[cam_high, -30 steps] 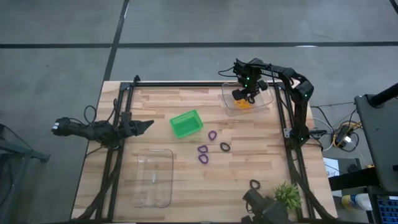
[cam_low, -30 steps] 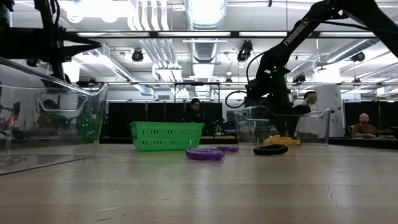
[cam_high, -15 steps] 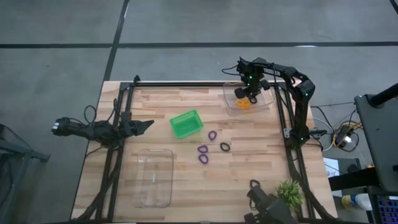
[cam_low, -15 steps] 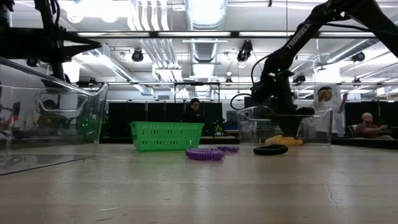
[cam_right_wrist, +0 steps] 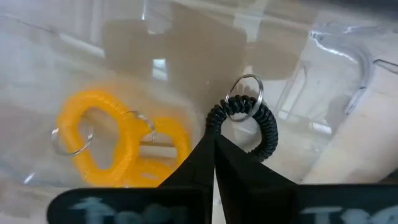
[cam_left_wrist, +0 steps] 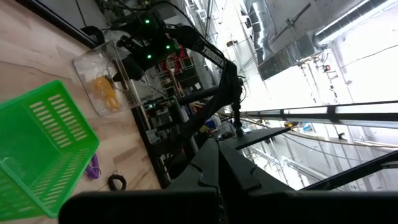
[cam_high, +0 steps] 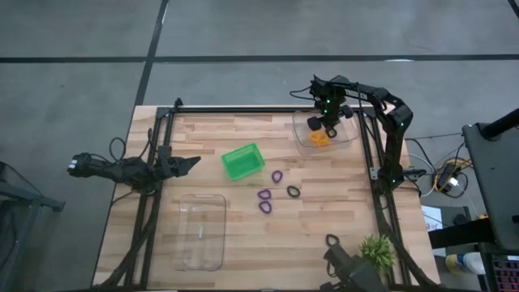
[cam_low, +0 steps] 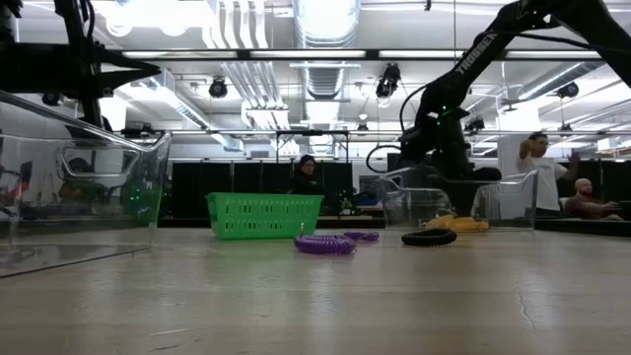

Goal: Sort spring keychains
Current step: Put the bottom black spring keychain into the green bin

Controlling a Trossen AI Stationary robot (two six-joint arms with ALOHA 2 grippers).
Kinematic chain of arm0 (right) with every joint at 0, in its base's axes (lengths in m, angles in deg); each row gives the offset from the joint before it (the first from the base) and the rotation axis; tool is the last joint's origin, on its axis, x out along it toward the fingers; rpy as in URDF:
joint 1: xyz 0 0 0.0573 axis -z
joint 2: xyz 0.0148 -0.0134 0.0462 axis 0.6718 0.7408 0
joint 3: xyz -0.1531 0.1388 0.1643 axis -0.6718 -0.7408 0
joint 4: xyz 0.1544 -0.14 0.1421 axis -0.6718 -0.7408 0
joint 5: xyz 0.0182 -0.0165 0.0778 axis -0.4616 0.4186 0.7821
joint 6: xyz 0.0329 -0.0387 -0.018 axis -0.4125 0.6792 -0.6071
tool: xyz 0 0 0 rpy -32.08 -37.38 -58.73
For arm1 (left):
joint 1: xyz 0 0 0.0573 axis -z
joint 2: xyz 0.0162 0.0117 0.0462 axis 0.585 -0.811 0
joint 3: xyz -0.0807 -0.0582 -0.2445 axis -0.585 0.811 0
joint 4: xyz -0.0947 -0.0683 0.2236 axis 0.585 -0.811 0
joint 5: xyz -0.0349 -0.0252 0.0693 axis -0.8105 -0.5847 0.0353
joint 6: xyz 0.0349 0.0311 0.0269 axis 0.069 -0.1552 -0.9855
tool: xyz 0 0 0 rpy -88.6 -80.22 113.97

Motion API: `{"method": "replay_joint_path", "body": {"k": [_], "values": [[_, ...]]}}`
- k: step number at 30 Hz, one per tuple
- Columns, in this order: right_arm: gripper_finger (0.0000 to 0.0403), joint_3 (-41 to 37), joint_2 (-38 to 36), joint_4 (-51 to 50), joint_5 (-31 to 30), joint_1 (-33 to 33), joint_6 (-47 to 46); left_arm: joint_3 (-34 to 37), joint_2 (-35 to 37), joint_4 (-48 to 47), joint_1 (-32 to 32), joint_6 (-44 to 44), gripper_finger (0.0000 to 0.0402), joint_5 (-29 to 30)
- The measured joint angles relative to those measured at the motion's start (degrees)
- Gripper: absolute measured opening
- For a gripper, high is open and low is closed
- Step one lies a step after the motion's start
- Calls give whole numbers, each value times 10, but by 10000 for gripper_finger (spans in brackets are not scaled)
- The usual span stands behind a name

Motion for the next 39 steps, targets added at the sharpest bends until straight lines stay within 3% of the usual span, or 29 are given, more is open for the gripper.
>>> {"method": "replay_joint_path", "body": {"k": [13,22,26,33,39], "values": [[20,-17,-26,-6,24,-1,-9,0,0,-1,0,-9,0,8],[155,-45,-27,21,-8,-2,-31,0,0,-2,0,-10,0,10],[186,-61,-28,49,-11,-4,-39,0,0,-2,0,-10,0,11],[173,-74,-29,79,-10,-5,-58,0,0,-2,0,-10,0,15],[114,-91,-31,99,4,-4,-74,0,0,-2,0,-10,0,28]]}}
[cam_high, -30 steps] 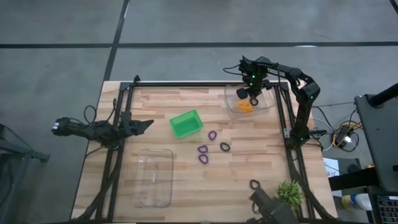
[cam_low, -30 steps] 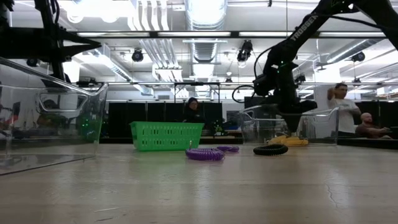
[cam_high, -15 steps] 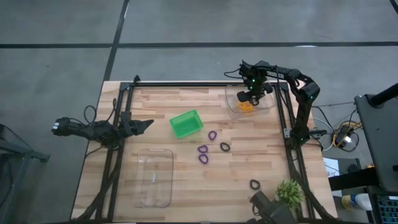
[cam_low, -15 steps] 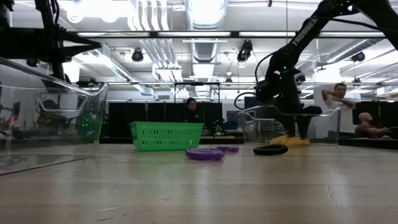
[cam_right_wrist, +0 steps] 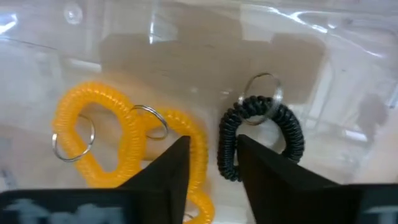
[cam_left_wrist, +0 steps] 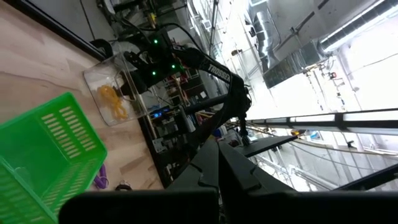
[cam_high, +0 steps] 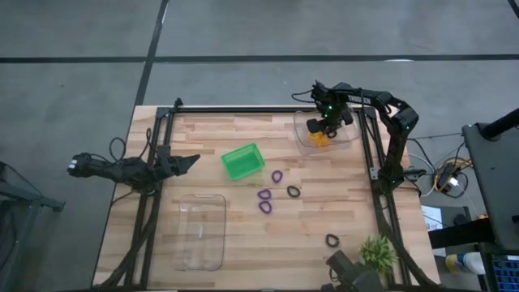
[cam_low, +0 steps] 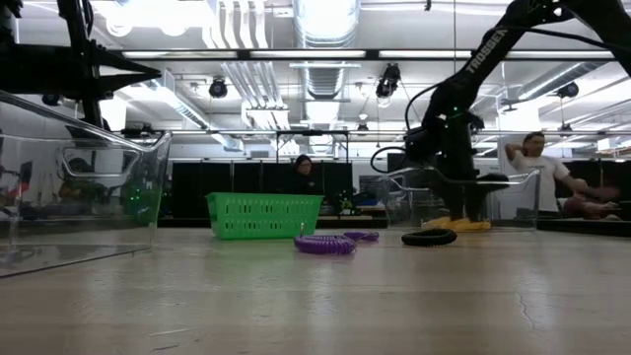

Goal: Sort spring keychains
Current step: Put the bottom black spring keychain into the green bin

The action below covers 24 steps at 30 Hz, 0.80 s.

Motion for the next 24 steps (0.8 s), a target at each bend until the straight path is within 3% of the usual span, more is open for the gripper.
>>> {"method": "replay_joint_path", "body": {"k": [7,24], "values": [[17,-2,-2,-6,2,0,23,0,0,0,0,0,0,0],[8,30,-19,-31,-15,-1,5,0,0,0,0,-2,0,0]]}}
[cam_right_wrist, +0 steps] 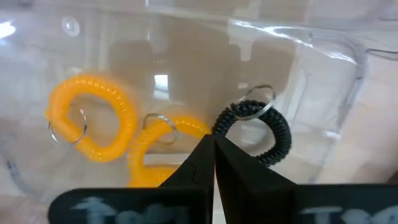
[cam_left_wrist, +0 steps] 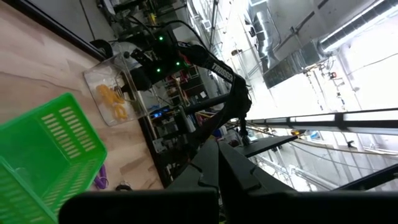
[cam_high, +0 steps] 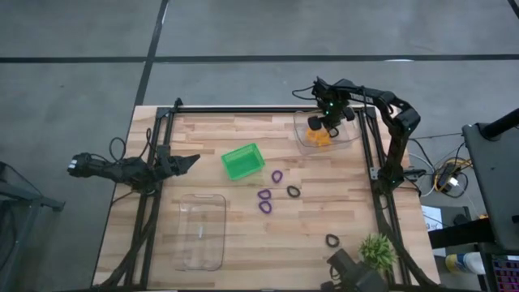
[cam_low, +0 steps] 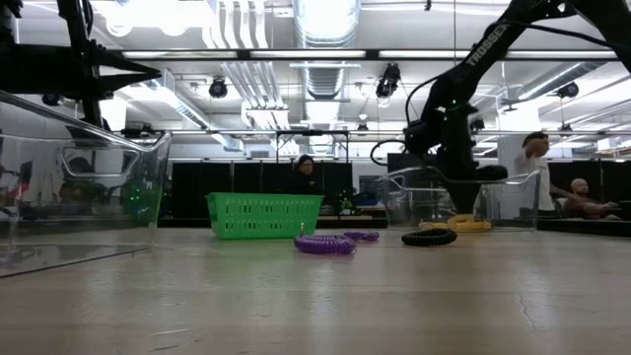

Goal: Sort spring keychains
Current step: Put the bottom black spring keychain into the green bin

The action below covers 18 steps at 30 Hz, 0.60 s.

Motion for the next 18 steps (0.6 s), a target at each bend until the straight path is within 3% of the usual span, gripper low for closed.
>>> {"method": "replay_joint_path", "body": {"k": [6,11,18], "values": [[36,2,-7,3,11,0,-22,0,0,0,0,-8,0,0],[93,2,-7,20,11,0,-63,0,0,0,0,-9,0,0],[160,2,-7,28,-35,2,-128,0,0,0,0,-9,0,0]]}}
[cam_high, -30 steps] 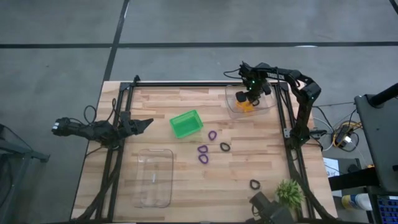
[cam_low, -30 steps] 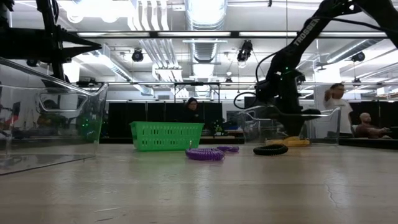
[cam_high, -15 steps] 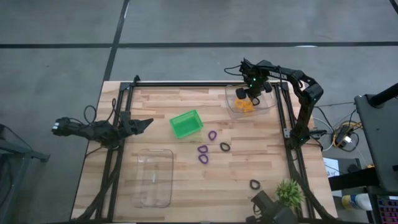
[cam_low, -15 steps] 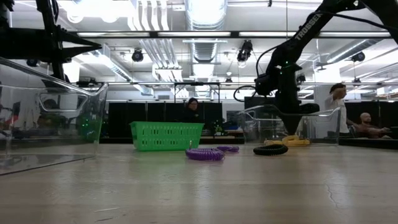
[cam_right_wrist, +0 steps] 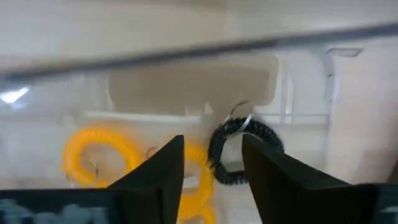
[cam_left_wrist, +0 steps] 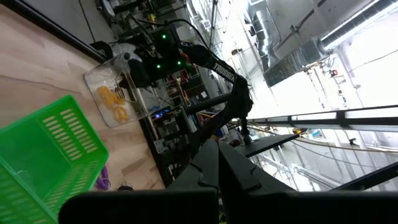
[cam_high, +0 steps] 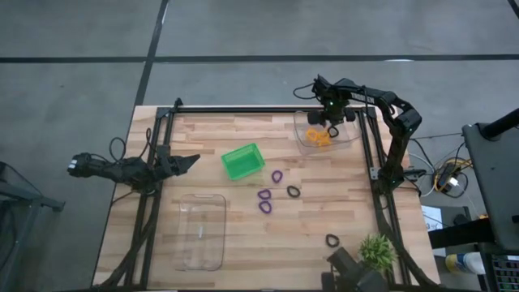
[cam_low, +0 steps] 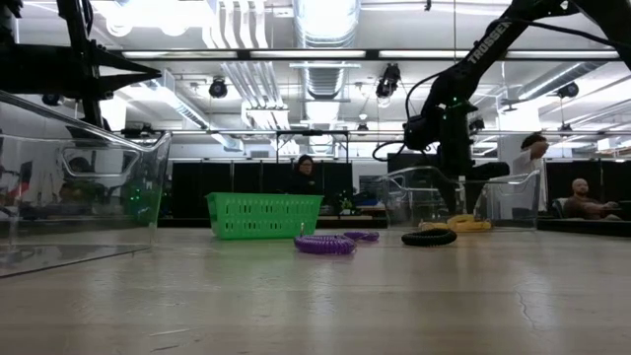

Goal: Sort spring keychains
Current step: Put the bottom black spring keychain into the green bin

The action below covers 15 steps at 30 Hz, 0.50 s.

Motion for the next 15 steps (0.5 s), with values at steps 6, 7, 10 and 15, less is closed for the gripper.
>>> {"method": "replay_joint_path", "body": {"k": [6,7,10,15], "values": [[163,-3,0,8,-1,0,-50,0,0,0,0,0,0,0],[159,-4,0,8,-1,0,-60,0,0,0,0,0,0,0],[147,-9,0,13,-1,0,-84,0,0,0,0,0,0,0],[133,-16,0,12,4,0,-83,0,0,0,0,0,0,0]]}}
